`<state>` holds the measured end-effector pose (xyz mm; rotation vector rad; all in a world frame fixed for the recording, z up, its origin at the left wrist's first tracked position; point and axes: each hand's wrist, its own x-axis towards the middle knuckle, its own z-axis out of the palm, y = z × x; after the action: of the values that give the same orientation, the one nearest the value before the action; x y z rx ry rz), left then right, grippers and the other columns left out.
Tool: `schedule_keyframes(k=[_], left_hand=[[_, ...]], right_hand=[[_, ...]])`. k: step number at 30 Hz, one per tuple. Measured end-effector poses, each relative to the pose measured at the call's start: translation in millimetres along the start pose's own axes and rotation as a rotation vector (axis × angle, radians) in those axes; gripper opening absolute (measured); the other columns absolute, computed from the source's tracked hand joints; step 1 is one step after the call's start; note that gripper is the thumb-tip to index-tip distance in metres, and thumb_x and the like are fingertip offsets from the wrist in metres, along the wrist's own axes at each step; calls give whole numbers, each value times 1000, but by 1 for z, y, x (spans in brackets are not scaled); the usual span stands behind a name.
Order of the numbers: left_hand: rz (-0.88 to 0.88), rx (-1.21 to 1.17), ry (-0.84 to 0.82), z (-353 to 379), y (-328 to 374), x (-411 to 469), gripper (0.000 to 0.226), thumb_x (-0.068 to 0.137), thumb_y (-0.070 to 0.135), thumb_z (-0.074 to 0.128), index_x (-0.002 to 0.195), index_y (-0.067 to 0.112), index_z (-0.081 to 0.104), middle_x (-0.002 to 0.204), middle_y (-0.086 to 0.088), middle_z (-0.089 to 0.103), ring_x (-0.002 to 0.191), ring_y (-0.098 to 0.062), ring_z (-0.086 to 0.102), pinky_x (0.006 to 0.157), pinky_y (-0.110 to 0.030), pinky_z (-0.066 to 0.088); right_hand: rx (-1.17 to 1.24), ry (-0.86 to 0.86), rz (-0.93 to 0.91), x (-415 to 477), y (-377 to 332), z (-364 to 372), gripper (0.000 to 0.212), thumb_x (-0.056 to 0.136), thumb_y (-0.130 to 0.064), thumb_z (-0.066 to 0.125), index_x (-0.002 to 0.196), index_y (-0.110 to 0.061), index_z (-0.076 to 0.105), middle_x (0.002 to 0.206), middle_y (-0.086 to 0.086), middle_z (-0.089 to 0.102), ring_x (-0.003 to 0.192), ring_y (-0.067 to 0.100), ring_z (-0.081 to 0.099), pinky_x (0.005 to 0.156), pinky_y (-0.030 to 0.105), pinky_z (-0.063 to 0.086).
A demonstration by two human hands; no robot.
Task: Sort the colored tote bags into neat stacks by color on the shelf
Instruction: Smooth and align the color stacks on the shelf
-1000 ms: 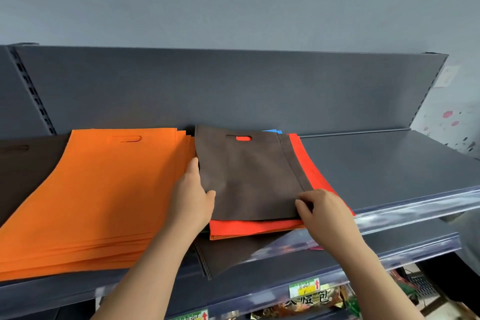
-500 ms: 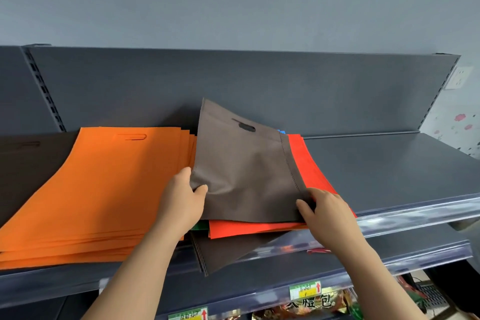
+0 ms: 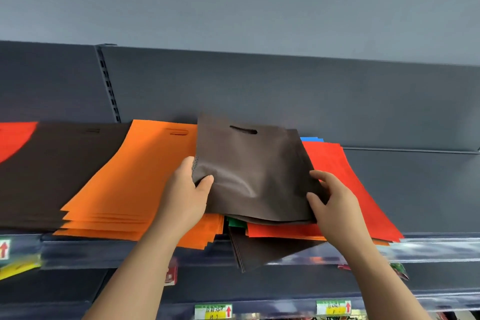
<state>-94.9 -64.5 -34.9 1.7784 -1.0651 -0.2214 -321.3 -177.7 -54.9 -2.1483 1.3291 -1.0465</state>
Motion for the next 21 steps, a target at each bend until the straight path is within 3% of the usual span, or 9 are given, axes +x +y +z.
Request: schedule_keyframes(k=[5,12,18,21], left_hand=[[15,62,68,-34,-19,-5,14,93,18,55,101,28,50,91,25,54,79,5,52,62,-5,36],[-46,136,145,-102,-64,3,20,92,23,57,112,22,54,102,10,62,97,-14,57,82,-32,46],[-63,214,202,-187,-113,23,6,91,19,58,92,16,53,89,8,59,78,-6,52,58,-11,34],[-125,236,200,-231,-141,36,8,90,19,58,93,13,54,89,6,59,80,-12,54,62,-22,36]], right_hand=[[47,17,-108,-4,-30,22,35,85,-1,59,114,-21,59,108,-3,63,100,14,57,84,23,40],[83,-11,-198,-9,-93,77,37,84,1,58,115,-20,59,108,-5,61,100,13,56,84,23,40],[121,-64,-228,-17,-166,148,36,87,-2,56,118,-22,57,110,-11,56,98,4,51,84,17,36],[121,-100,-243,-22,-203,188,36,87,-2,56,118,-22,57,111,-8,57,99,7,52,83,17,36]])
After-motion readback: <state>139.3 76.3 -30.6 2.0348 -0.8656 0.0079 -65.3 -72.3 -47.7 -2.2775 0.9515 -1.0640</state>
